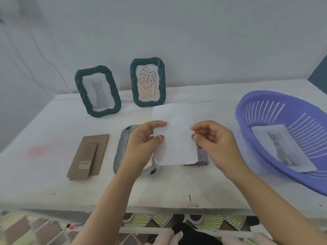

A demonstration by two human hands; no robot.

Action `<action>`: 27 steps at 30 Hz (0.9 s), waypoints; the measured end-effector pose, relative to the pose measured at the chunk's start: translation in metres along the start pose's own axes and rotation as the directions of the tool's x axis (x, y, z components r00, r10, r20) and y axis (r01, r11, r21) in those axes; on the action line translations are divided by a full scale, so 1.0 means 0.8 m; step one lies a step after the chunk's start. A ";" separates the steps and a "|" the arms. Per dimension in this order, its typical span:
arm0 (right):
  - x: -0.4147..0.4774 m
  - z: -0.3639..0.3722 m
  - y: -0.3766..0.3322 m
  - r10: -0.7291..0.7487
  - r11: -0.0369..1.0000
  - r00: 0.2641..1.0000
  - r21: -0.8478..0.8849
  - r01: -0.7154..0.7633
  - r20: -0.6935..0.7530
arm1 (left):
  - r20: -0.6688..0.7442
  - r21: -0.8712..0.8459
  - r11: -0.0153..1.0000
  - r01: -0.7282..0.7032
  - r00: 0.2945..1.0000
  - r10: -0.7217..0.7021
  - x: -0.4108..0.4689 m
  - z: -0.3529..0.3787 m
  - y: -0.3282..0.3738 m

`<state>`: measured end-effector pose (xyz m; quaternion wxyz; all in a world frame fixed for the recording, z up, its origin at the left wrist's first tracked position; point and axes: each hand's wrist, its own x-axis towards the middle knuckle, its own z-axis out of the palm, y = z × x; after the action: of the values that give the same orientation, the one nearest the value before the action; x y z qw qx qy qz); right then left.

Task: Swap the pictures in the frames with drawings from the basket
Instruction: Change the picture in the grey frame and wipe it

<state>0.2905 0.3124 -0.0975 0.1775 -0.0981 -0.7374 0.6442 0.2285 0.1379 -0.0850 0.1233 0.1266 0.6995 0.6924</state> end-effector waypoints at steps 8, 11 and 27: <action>0.020 0.103 0.034 0.141 0.980 0.986 -0.153 -0.127 0.085 | -0.249 0.391 0.906 0.162 0.966 -0.065 0.018 -0.097 -0.036; 0.028 0.126 0.042 0.127 0.948 0.987 -0.304 -0.093 0.097 | -0.243 0.510 0.846 0.155 0.969 -0.031 0.025 -0.117 -0.047; 0.023 0.146 0.066 0.039 0.793 0.984 -0.604 0.074 0.172 | 0.021 0.862 0.502 -0.070 0.994 0.103 0.034 -0.146 -0.081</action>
<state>0.2241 0.2200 -0.1592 0.0768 -0.0858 -0.9188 0.3775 0.1620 0.0377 -0.1486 -0.0019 0.1946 0.9455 0.2609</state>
